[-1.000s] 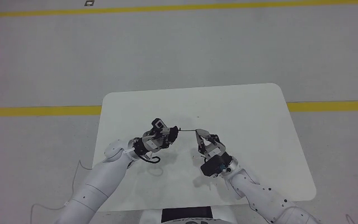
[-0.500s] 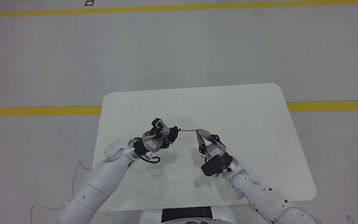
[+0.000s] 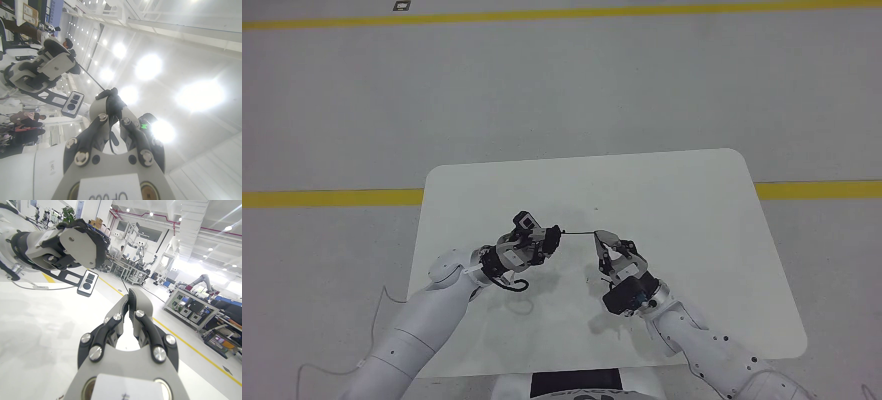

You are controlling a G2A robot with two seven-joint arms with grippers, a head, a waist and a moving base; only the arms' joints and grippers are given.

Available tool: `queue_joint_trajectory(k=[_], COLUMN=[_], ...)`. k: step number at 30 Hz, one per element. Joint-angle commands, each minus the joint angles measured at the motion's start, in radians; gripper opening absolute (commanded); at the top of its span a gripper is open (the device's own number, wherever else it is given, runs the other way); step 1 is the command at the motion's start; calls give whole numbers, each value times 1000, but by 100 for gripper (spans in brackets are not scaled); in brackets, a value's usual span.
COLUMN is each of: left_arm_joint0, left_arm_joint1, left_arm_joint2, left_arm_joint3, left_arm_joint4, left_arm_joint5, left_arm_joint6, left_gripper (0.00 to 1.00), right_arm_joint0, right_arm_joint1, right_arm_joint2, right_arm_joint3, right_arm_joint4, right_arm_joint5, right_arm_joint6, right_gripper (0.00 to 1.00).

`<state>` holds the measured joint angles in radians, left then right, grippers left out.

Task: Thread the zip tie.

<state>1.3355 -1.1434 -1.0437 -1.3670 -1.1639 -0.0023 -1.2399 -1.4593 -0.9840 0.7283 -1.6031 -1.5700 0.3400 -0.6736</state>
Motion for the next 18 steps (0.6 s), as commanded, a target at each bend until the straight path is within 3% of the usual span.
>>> queue_joint_trajectory(k=[1,18], left_arm_joint0=[0,0], left_arm_joint1=[0,0], left_arm_joint2=[0,0], left_arm_joint3=[0,0], left_arm_joint4=[0,0], left_arm_joint5=[0,0], left_arm_joint6=[0,0], left_gripper=[0,0], right_arm_joint0=[0,-11], right_arm_joint1=[0,1], right_arm_joint2=[1,15], right_arm_joint3=[1,4], right_arm_joint4=[0,0], right_arm_joint5=[0,0], right_arm_joint6=[0,-3], right_gripper=[0,0])
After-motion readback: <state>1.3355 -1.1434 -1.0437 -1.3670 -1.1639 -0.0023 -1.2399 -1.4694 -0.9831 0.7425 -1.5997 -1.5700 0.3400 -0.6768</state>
